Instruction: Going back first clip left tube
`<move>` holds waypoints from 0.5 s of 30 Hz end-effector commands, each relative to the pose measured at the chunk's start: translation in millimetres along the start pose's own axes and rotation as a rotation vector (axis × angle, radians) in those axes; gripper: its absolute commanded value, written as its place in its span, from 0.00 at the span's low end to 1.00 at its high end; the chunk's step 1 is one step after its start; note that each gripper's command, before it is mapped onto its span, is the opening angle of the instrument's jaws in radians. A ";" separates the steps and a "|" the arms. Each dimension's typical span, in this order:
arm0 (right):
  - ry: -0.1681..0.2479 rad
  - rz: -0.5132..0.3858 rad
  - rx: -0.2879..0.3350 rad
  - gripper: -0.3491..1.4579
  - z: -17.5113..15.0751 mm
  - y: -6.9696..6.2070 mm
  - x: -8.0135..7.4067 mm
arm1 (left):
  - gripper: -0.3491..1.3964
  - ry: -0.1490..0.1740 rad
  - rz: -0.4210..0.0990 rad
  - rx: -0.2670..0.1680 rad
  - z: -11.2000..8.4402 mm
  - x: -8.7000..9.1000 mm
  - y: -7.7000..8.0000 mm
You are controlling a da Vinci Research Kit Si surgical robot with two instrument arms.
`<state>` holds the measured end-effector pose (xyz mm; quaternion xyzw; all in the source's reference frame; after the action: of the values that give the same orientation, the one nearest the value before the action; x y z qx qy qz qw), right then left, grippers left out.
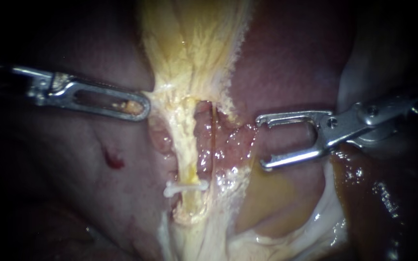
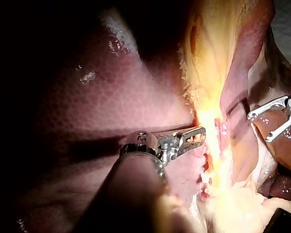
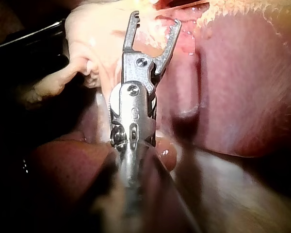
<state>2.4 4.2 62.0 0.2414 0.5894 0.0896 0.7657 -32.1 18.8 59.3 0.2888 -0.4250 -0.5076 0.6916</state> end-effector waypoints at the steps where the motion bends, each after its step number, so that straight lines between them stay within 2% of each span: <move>1: 0.000 0.000 0.001 0.47 0.0 0.0 0.0 | 0.00 0.002 0.003 0.000 0.7 0.2 0.3; 9: 0.001 0.000 0.005 0.47 0.0 -0.3 0.2 | 0.00 0.017 0.018 -0.004 3.9 1.9 2.2; 15: 0.001 0.000 0.008 0.47 0.0 -0.3 0.2 | 0.00 0.021 0.015 0.000 4.2 2.2 2.2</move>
<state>2.4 4.0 61.6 0.2441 0.5901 0.0873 0.7645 -34.6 17.5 63.9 0.2904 -0.4201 -0.4992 0.7000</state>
